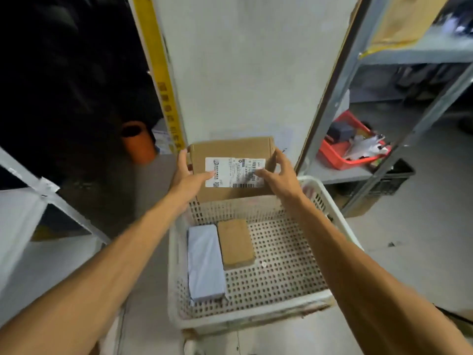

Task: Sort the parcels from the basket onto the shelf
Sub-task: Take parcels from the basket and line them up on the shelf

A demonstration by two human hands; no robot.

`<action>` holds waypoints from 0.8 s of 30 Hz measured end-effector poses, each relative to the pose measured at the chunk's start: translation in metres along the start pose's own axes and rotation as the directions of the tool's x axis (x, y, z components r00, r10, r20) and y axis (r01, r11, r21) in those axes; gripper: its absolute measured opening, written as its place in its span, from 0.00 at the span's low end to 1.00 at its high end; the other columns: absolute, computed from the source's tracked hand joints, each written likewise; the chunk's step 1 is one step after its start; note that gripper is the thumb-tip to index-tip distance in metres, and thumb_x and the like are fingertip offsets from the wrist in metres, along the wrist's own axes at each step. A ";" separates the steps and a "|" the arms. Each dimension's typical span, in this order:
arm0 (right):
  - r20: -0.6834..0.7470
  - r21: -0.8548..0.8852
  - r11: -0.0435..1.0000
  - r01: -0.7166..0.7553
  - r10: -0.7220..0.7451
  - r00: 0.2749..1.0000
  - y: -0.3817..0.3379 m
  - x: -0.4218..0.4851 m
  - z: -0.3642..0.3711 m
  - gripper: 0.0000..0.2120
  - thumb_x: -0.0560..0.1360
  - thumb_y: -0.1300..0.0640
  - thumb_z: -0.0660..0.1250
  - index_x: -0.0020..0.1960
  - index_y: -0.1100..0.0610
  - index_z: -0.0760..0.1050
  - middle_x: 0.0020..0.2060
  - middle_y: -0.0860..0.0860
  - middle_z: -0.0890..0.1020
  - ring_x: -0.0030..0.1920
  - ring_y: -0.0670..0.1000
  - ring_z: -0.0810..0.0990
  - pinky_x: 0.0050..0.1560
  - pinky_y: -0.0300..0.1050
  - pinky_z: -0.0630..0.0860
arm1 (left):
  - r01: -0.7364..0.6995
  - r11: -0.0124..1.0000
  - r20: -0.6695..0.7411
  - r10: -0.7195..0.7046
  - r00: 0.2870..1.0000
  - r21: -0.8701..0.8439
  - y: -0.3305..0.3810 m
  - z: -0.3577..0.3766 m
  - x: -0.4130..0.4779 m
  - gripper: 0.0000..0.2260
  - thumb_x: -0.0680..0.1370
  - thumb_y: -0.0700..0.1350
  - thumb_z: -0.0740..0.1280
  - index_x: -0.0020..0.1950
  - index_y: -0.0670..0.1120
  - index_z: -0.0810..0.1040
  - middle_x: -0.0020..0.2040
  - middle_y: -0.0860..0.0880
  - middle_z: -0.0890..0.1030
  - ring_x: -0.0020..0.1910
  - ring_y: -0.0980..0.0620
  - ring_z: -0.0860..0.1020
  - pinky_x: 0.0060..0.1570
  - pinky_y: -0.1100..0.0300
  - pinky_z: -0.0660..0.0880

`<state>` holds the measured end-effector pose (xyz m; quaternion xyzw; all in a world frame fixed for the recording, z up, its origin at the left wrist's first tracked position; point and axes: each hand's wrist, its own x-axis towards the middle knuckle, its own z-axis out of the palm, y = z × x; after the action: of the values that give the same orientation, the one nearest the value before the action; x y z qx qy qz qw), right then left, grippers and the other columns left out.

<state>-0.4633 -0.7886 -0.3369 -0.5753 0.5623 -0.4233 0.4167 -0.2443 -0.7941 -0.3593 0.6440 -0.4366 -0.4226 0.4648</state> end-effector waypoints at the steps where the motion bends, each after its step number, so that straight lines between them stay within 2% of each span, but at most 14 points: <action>1: 0.012 0.018 0.998 0.055 -0.055 0.998 -0.018 0.003 0.005 0.17 0.72 0.65 0.71 0.56 0.51 0.72 0.41 0.46 0.76 0.47 0.55 0.80 0.51 0.52 0.79 | -0.046 0.999 -0.051 0.046 0.998 0.001 0.017 -0.014 -0.005 0.38 0.72 0.40 0.73 0.74 0.57 0.56 0.49 0.64 0.75 0.43 0.66 0.74 0.34 0.66 0.73; 3: 0.038 0.046 0.983 0.177 -0.179 0.983 -0.051 0.009 0.018 0.23 0.71 0.67 0.70 0.63 0.53 0.72 0.46 0.46 0.78 0.51 0.51 0.80 0.53 0.49 0.79 | -0.139 0.990 -0.154 0.137 0.979 -0.005 0.047 -0.042 -0.019 0.37 0.72 0.39 0.73 0.74 0.57 0.58 0.57 0.58 0.75 0.47 0.63 0.75 0.38 0.68 0.74; 5: 0.089 0.102 0.960 0.261 -0.270 0.959 -0.080 0.012 0.032 0.26 0.72 0.68 0.68 0.67 0.53 0.69 0.50 0.45 0.80 0.53 0.50 0.81 0.52 0.52 0.81 | -0.188 0.982 -0.249 0.182 0.951 -0.003 0.073 -0.071 -0.036 0.35 0.72 0.39 0.73 0.72 0.58 0.60 0.62 0.54 0.74 0.55 0.55 0.75 0.49 0.59 0.77; 7: 0.164 0.135 0.942 0.306 -0.326 0.931 -0.108 0.012 0.048 0.26 0.74 0.65 0.67 0.68 0.47 0.67 0.52 0.44 0.80 0.52 0.50 0.82 0.48 0.51 0.82 | -0.223 0.975 -0.328 0.213 0.921 0.007 0.090 -0.100 -0.056 0.34 0.73 0.39 0.72 0.72 0.58 0.60 0.62 0.53 0.74 0.60 0.52 0.73 0.55 0.51 0.76; 9: 0.231 0.151 0.918 0.368 -0.394 0.890 -0.134 0.013 0.066 0.25 0.76 0.61 0.67 0.69 0.46 0.66 0.55 0.44 0.81 0.52 0.50 0.83 0.46 0.47 0.83 | -0.245 0.969 -0.410 0.239 0.880 0.039 0.102 -0.130 -0.076 0.33 0.73 0.40 0.72 0.72 0.58 0.60 0.60 0.54 0.74 0.60 0.52 0.73 0.57 0.51 0.74; 12: 0.316 0.221 0.870 0.441 -0.491 0.811 -0.168 0.007 0.095 0.26 0.77 0.61 0.67 0.72 0.49 0.65 0.60 0.47 0.79 0.56 0.49 0.80 0.51 0.44 0.81 | -0.257 0.961 -0.517 0.272 0.811 0.103 0.115 -0.169 -0.109 0.32 0.74 0.42 0.72 0.72 0.58 0.60 0.62 0.52 0.75 0.62 0.50 0.73 0.60 0.46 0.74; 15: 0.402 0.270 0.840 0.471 -0.543 0.738 -0.202 -0.010 0.130 0.30 0.76 0.61 0.68 0.75 0.49 0.61 0.64 0.46 0.76 0.60 0.45 0.77 0.49 0.35 0.79 | -0.262 0.958 -0.614 0.277 0.740 0.117 0.125 -0.209 -0.146 0.32 0.74 0.42 0.72 0.72 0.58 0.61 0.62 0.51 0.75 0.62 0.49 0.74 0.59 0.45 0.75; 19: 0.475 0.331 0.794 0.510 -0.607 0.637 -0.241 -0.037 0.175 0.32 0.76 0.61 0.68 0.76 0.51 0.60 0.65 0.49 0.76 0.64 0.48 0.74 0.60 0.44 0.76 | -0.245 0.956 -0.688 0.287 0.667 0.161 0.135 -0.262 -0.196 0.33 0.74 0.41 0.71 0.73 0.58 0.60 0.65 0.48 0.75 0.64 0.47 0.73 0.58 0.40 0.75; 22: 0.498 0.379 0.767 0.518 -0.641 0.584 -0.268 -0.063 0.209 0.32 0.76 0.61 0.68 0.75 0.49 0.60 0.64 0.45 0.75 0.62 0.45 0.74 0.52 0.34 0.75 | -0.268 0.951 -0.737 0.290 0.611 0.153 0.140 -0.300 -0.232 0.34 0.73 0.38 0.72 0.73 0.55 0.61 0.64 0.46 0.75 0.62 0.46 0.75 0.55 0.43 0.77; 24: 0.510 0.416 0.742 0.527 -0.669 0.540 -0.285 -0.082 0.231 0.32 0.76 0.61 0.69 0.75 0.48 0.60 0.59 0.39 0.73 0.56 0.40 0.73 0.42 0.24 0.74 | -0.267 0.947 -0.775 0.304 0.554 0.181 0.145 -0.321 -0.257 0.33 0.73 0.39 0.72 0.73 0.55 0.61 0.61 0.50 0.75 0.58 0.52 0.76 0.54 0.46 0.78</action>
<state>-0.1593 -0.7003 -0.1337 -0.7915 0.1076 -0.3790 0.4673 -0.0310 -0.5014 -0.1162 0.6940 -0.2919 -0.0023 0.6582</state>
